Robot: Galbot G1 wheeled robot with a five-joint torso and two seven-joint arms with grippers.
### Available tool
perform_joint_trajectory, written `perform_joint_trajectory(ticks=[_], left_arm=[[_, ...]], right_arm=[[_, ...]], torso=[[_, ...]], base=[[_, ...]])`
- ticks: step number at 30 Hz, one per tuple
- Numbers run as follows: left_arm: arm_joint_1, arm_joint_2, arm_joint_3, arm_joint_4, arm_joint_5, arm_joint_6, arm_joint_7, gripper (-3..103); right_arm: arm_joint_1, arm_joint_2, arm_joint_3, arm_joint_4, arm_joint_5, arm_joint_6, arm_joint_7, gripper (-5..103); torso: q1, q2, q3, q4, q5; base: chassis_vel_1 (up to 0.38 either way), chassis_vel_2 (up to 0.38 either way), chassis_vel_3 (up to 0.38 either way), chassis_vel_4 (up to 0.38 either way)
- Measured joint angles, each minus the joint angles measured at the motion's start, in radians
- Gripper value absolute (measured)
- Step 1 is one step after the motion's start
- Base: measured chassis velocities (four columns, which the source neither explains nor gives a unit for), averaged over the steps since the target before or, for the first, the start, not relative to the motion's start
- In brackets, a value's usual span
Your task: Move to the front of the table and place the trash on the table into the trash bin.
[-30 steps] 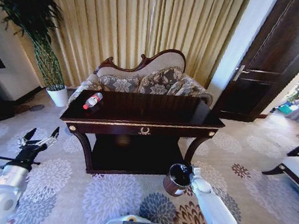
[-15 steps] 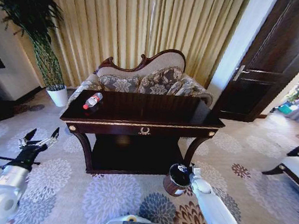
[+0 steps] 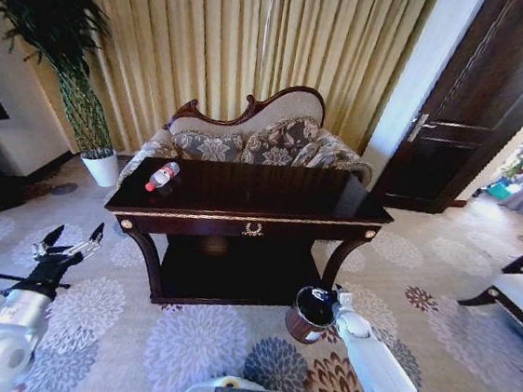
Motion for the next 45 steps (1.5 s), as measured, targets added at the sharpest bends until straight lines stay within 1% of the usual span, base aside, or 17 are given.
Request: perform_joint_trajectory(ticks=[6,9,12,13,15,17,18,20,21,23,24,25,26,27,28,33,45], left_arm=[[-0.002,-0.001,0.002,0.000,0.000,0.000,0.000,100],[-0.004,-0.003,0.003,0.000,0.000,0.000,-0.001,100],[-0.005,-0.006,0.004,0.000,0.000,-0.001,-0.004,100],[-0.005,-0.006,0.004,0.000,0.000,-0.001,-0.004,100],[-0.006,-0.008,0.004,0.000,-0.001,-0.011,-0.012,100],[-0.007,-0.010,0.004,-0.001,-0.003,-0.015,-0.016,100],[-0.007,-0.010,0.004,-0.001,-0.003,-0.015,-0.016,100],[-0.008,-0.011,0.000,-0.004,-0.005,-0.018,-0.019,100],[-0.008,-0.011,0.000,-0.004,-0.005,-0.018,-0.019,100],[-0.008,-0.012,-0.005,-0.008,-0.009,-0.022,-0.021,100],[-0.008,-0.012,-0.005,-0.008,-0.009,-0.022,-0.021,100],[-0.008,-0.013,-0.007,-0.011,-0.010,-0.024,-0.021,100],[-0.008,-0.013,-0.007,-0.011,-0.010,-0.024,-0.021,100],[-0.007,-0.013,-0.009,-0.016,-0.011,-0.025,-0.022,100],[-0.006,-0.013,-0.011,-0.021,-0.012,-0.025,-0.025,100],[-0.006,-0.008,-0.015,-0.027,-0.013,-0.026,-0.037,100],[-0.007,-0.002,-0.020,-0.032,-0.011,-0.016,-0.060,100]], right_arm=[[-0.001,-0.003,0.003,0.002,0.000,0.000,0.001,100],[-0.006,-0.002,0.005,0.021,0.032,0.017,0.002,100],[-0.017,-0.009,0.019,0.127,0.141,0.035,0.024,100],[-0.017,-0.009,0.019,0.127,0.141,0.035,0.024,100],[-0.035,-0.021,0.039,0.231,0.224,0.035,0.036,100],[-0.057,-0.038,0.066,0.340,0.256,0.035,0.053,100],[-0.057,-0.038,0.066,0.340,0.256,0.035,0.053,100],[-0.082,-0.063,0.098,0.482,0.277,0.035,0.076,100],[-0.082,-0.063,0.098,0.482,0.277,0.035,0.076,100],[-0.098,-0.087,0.120,0.600,0.297,0.031,0.088,100],[-0.098,-0.087,0.120,0.600,0.297,0.031,0.088,100],[-0.104,-0.099,0.130,0.659,0.302,0.019,0.092,100],[-0.104,-0.099,0.130,0.659,0.302,0.019,0.092,100],[-0.107,-0.108,0.134,0.702,0.305,0.008,0.099,100],[-0.111,-0.116,0.136,0.754,0.311,-0.010,0.116,100],[-0.126,-0.126,0.136,0.833,0.324,-0.047,0.142,100],[-0.157,-0.125,0.142,0.859,0.317,-0.071,0.141,100]], torso=[[0.000,0.000,0.000,0.0000,0.0000],[0.000,0.000,0.000,-0.0001,0.0001],[0.000,0.000,0.000,0.0002,0.0001],[0.000,0.000,0.000,0.0002,0.0001],[0.000,0.000,0.000,0.0004,0.0000],[0.000,0.000,0.000,0.0000,0.0000],[0.000,0.000,0.000,0.0000,0.0000],[0.000,0.000,0.000,-0.0002,-0.0001],[0.000,0.000,0.000,-0.0002,-0.0001],[0.000,0.000,0.000,0.0000,-0.0001],[0.000,0.000,0.000,0.0000,-0.0001],[0.000,0.000,0.000,-0.0001,-0.0003],[0.000,0.000,0.000,-0.0001,-0.0003],[0.000,0.000,0.000,0.0000,-0.0002],[0.000,0.000,0.000,0.0000,-0.0001],[0.000,0.000,0.000,0.0000,0.0000],[0.000,0.000,0.000,0.0000,0.0000]], base=[[0.000,0.000,0.000,0.000],[0.000,0.000,0.000,0.000],[0.000,0.000,0.000,0.000],[0.000,0.000,0.000,0.000],[0.000,0.000,0.000,0.000],[0.000,0.000,0.000,0.000],[0.000,0.000,0.000,0.000],[0.000,0.000,0.000,0.000],[0.000,0.000,0.000,0.000],[0.000,0.000,0.000,0.000],[0.000,0.000,0.000,0.000],[0.000,0.000,0.000,0.000],[0.000,0.000,0.000,0.000],[0.000,0.000,0.000,0.000],[0.000,0.000,0.000,0.000],[0.000,0.000,0.000,0.000],[0.000,0.000,0.000,0.000]])
